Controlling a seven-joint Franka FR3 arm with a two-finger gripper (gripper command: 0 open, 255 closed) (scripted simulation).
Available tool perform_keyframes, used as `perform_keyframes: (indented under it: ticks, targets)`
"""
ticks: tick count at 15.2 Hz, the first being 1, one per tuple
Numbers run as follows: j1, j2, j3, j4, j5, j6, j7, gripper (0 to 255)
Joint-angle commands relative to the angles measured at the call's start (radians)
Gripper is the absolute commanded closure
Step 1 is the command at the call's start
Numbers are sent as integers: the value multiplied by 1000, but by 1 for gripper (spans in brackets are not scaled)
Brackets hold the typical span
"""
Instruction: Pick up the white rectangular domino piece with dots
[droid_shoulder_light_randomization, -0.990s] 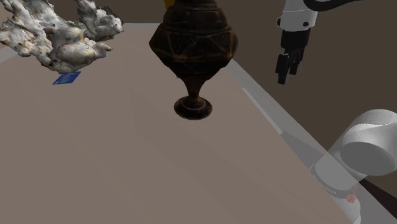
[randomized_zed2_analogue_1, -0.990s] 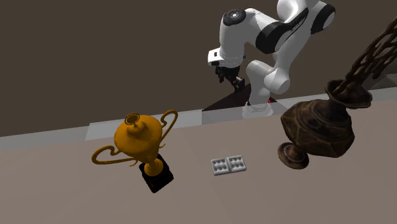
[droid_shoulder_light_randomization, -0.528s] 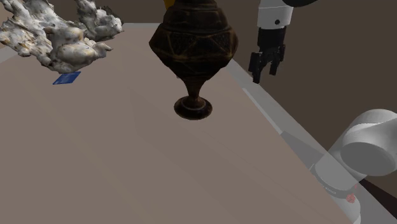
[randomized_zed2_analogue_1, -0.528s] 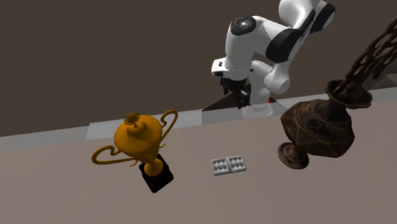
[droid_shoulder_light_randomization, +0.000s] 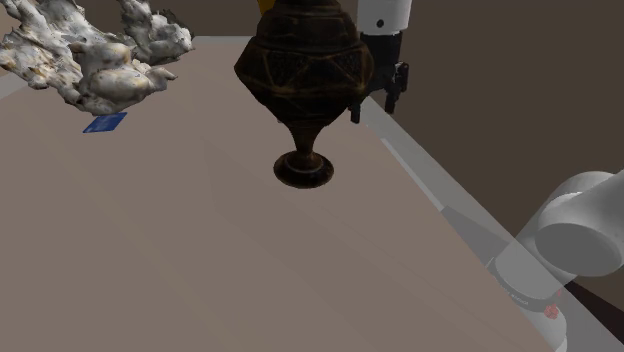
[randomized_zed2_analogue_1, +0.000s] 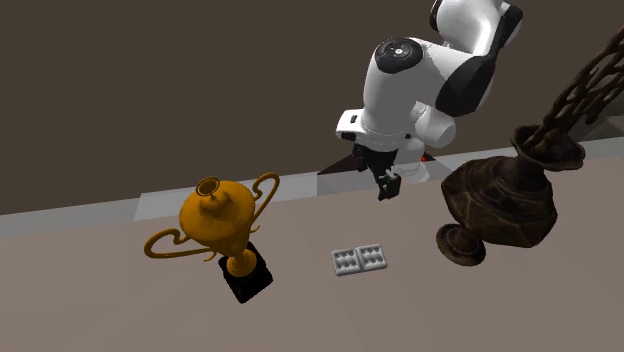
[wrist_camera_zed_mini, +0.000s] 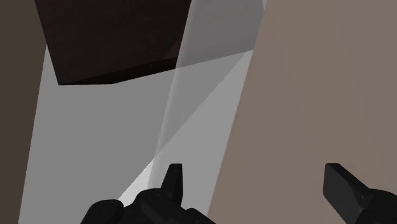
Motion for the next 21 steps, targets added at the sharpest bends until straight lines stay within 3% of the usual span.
perform_keyframes:
  ticks: [1, 8, 14, 21]
  targets:
    - [-4, 75, 33, 74, -3, 16, 74, 0]
    - [6, 321, 120, 348, -69, 26, 321, 0]
    - [62, 563, 159, 655, -178, -24, 516, 0]
    - [55, 543, 153, 535, -170, 78, 513, 0]
